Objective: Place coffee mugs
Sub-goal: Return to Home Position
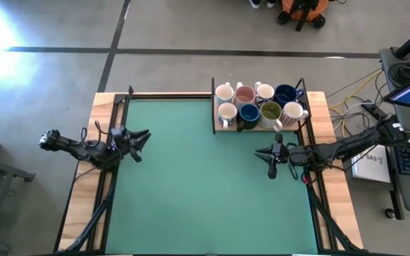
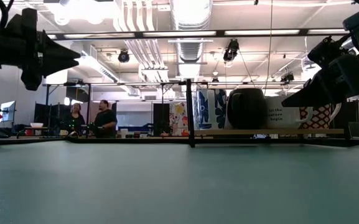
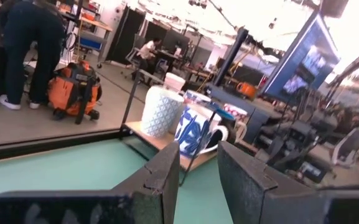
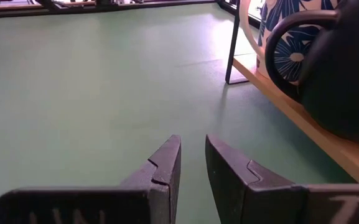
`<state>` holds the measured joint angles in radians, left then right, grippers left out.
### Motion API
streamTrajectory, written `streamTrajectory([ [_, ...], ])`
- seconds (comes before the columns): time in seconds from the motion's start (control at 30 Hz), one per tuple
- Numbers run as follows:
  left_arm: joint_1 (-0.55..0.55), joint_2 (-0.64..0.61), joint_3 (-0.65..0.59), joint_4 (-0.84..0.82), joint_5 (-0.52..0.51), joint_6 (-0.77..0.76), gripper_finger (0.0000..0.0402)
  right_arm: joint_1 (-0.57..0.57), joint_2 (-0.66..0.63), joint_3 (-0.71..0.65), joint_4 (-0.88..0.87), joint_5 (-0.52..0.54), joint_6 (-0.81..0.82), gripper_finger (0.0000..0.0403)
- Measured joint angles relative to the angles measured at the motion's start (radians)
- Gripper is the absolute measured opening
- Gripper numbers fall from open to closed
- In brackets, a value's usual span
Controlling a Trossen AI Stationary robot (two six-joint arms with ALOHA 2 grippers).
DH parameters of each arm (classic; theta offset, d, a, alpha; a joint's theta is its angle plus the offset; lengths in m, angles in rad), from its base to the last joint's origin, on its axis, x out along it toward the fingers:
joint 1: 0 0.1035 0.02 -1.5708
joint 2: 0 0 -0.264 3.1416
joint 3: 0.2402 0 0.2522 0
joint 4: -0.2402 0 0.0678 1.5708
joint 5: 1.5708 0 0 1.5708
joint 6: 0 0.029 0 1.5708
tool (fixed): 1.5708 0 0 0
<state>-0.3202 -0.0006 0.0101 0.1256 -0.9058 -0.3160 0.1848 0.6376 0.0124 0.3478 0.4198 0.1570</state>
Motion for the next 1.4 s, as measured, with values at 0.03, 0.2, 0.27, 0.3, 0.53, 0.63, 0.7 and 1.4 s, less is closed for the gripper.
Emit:
streamTrajectory([
  [0.03, 0.0, 0.0, 0.0, -0.013, 0.0, 0.001, 0.0091, 0.0, 0.0, 0.0, 0.001, 0.0, 0.0, 0.0066],
  [0.2, 0.0, 0.0, 0.0, -0.041, 0.0, 0.013, 0.0091, 0.0, 0.0, 0.0, 0.001, 0.0, 0.0, 0.0066],
  [0.27, 0.0, 0.0, 0.0, -0.04, 0.0, 0.019, 0.0091, 0.0, 0.0, 0.0, 0.001, 0.0, 0.0, 0.0066],
  [0.3, 0.0, 0.0, 0.0, -0.04, 0.0, 0.019, 0.0091, 0.0, 0.0, 0.0, 0.001, 0.0, 0.0, 0.0066],
  [0.53, 0.0, 0.0, 0.0, -0.04, 0.0, 0.019, 0.0091, 0.0, 0.0, 0.0, 0.001, 0.0, 0.0, 0.0066],
  [0.63, 0.0, 0.0, 0.002, -0.04, 0.0, 0.019, 0.0091, 0.0, 0.0, 0.0, 0.001, 0.0, 0.0, 0.0066],
  [0.7, 0.0, 0.0, 0.005, -0.041, 0.0, 0.019, 0.0091, 0.0, 0.0, 0.0, 0.001, 0.0, 0.0, 0.0066],
  [1.4, 0.0, 0.0, 0.009, -0.04, 0.0, 0.019, 0.0091, 0.0, 0.0, 0.0, 0.001, 0.0, 0.0, 0.0066],
])
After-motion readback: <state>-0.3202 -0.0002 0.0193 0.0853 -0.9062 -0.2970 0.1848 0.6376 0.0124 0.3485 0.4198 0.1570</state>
